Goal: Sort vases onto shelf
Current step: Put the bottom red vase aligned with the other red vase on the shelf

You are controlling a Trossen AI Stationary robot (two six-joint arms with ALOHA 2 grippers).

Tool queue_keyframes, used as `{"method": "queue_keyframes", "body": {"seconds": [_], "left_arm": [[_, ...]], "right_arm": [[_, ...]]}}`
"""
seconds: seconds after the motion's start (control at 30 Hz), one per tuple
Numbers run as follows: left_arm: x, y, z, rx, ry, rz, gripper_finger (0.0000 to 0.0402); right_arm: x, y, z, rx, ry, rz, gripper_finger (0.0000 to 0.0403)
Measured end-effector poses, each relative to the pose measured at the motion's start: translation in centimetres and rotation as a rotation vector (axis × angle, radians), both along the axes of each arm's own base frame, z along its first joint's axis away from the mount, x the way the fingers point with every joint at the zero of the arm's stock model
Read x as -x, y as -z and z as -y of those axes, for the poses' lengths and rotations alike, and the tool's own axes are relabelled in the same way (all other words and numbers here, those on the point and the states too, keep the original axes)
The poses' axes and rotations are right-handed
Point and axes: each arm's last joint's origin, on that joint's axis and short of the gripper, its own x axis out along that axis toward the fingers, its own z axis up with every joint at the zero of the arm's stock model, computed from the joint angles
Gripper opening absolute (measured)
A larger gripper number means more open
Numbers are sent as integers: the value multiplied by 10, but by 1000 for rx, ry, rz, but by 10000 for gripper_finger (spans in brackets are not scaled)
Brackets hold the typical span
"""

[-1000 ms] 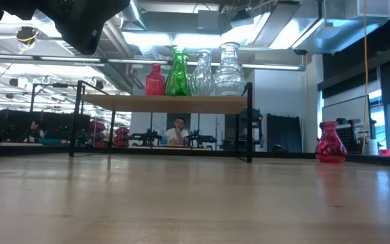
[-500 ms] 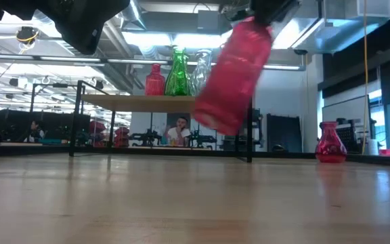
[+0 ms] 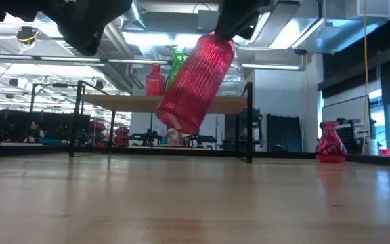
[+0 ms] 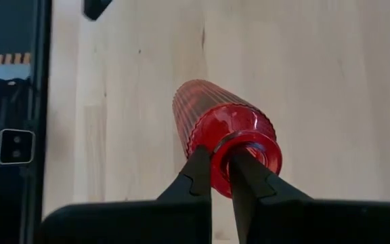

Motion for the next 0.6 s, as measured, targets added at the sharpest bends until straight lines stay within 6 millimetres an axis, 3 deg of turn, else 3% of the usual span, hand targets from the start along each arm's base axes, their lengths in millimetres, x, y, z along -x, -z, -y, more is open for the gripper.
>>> {"method": "queue_keyframes", "body": {"seconds": [0.2, 0.6], "left_arm": [[0, 1, 0, -2, 0, -4, 312], [0, 2, 0, -6, 0, -19, 312]], "right_arm": [[-16, -7, 0, 50, -30, -87, 11], [-26, 16, -2, 122, 0, -256, 15]]}}
